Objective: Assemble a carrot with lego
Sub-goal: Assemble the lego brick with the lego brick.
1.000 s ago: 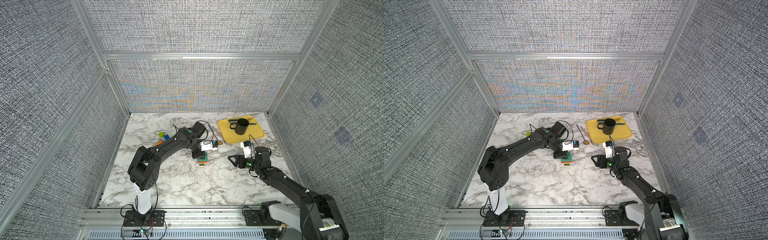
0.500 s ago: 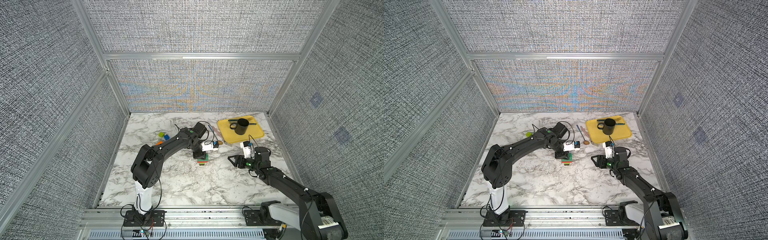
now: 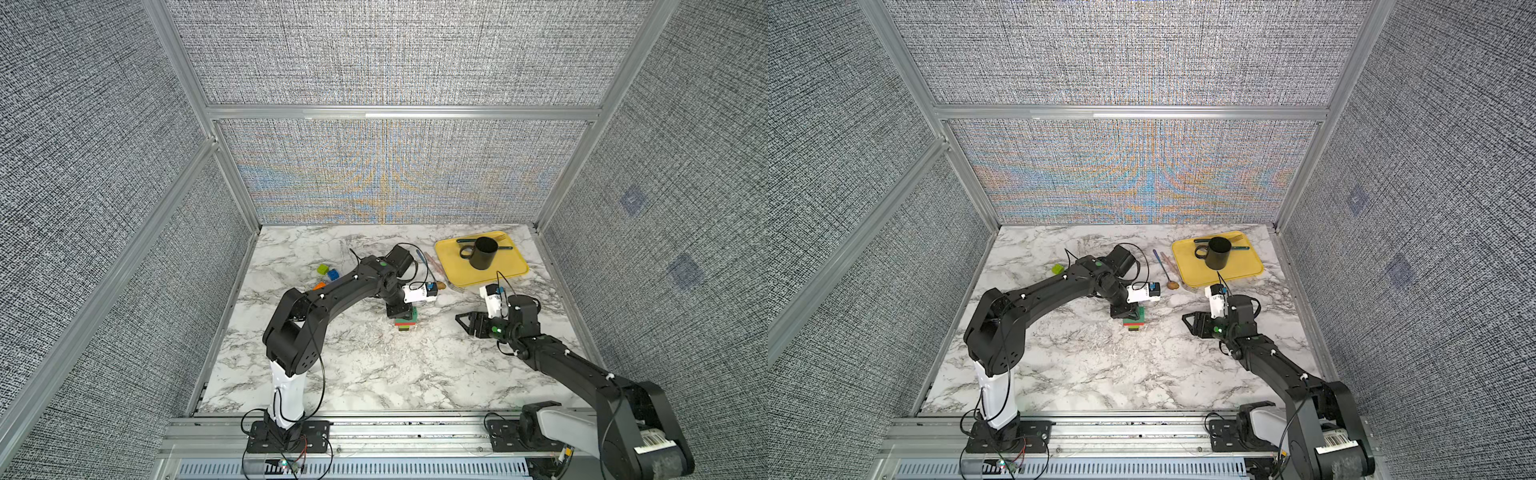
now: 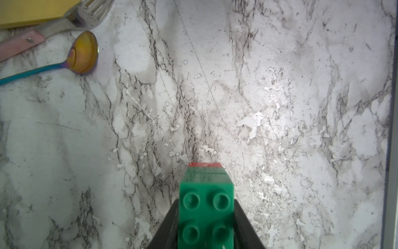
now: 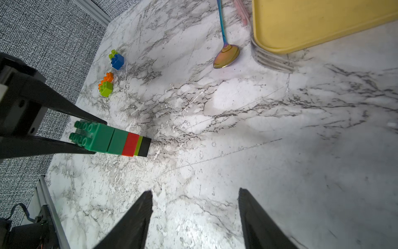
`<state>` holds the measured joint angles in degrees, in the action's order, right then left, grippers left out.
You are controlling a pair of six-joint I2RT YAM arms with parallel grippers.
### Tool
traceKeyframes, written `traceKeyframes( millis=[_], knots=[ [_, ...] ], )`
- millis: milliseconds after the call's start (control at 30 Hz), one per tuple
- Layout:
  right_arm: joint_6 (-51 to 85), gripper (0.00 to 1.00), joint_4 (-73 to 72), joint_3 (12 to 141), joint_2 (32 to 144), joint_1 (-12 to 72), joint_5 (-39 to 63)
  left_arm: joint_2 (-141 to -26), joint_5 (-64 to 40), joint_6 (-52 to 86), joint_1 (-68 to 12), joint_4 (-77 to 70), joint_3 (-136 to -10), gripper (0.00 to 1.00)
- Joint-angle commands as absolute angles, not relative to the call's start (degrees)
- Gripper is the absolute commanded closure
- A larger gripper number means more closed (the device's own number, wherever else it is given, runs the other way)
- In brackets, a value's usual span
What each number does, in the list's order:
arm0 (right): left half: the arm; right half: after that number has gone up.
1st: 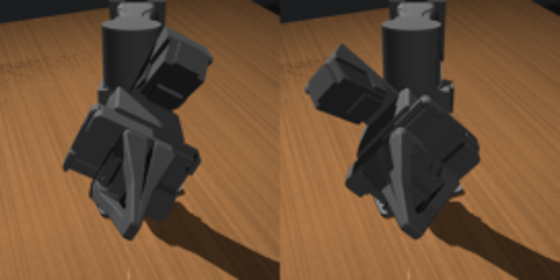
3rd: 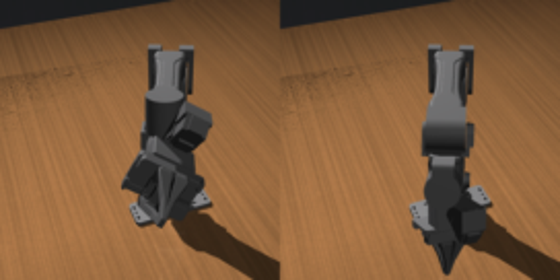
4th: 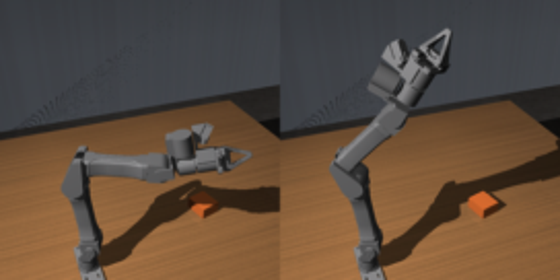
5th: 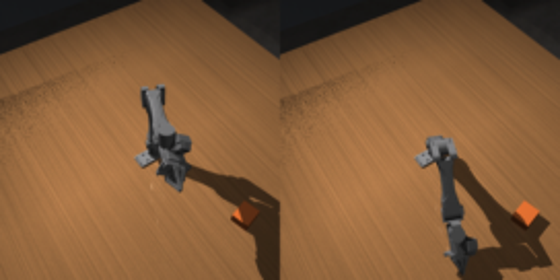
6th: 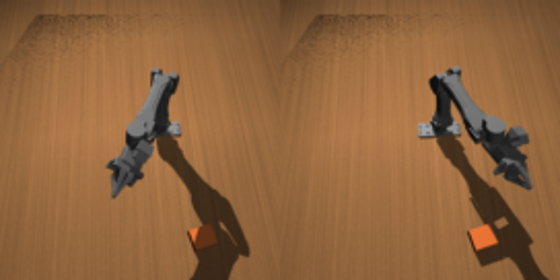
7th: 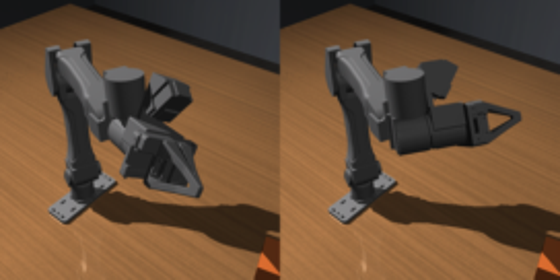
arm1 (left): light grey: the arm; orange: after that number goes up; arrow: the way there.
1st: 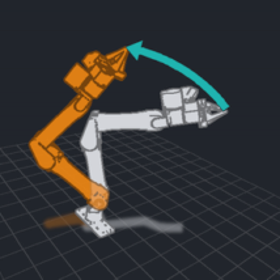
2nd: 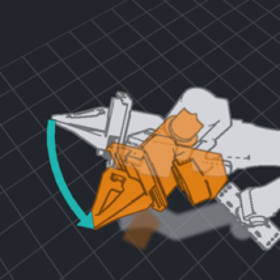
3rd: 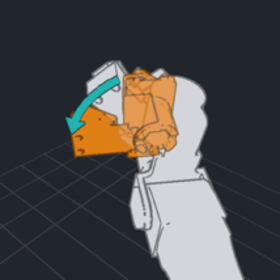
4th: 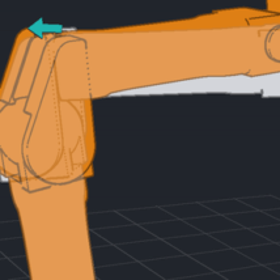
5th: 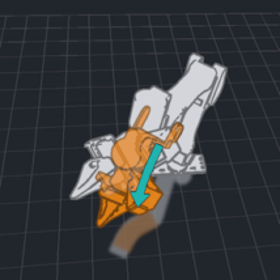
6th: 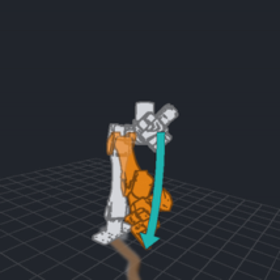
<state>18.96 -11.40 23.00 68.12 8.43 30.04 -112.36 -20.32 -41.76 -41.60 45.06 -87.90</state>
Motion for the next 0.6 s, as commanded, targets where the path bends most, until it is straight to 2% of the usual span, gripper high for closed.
traceKeyframes(
  millis=[0, 267, 567],
  knots=[
    [19.0, 0.35, -12.9, 23.0, 68.6, 8.4, 29.7, -113.8, -15.5, -41.6, -41.7, 49.6, -85.9, 0.81],
    [19.2, 0.35, -13.3, 23.1, 69.0, 8.4, 29.7, -114.4, -12.7, -40.0, -41.0, 47.1, -77.8, 0.80],
    [19.3, 0.35, -13.3, 23.6, 69.7, 8.4, 29.8, -109.5, -14.6, -39.7, -40.0, 47.9, -81.3, 0.74]
  ],
)
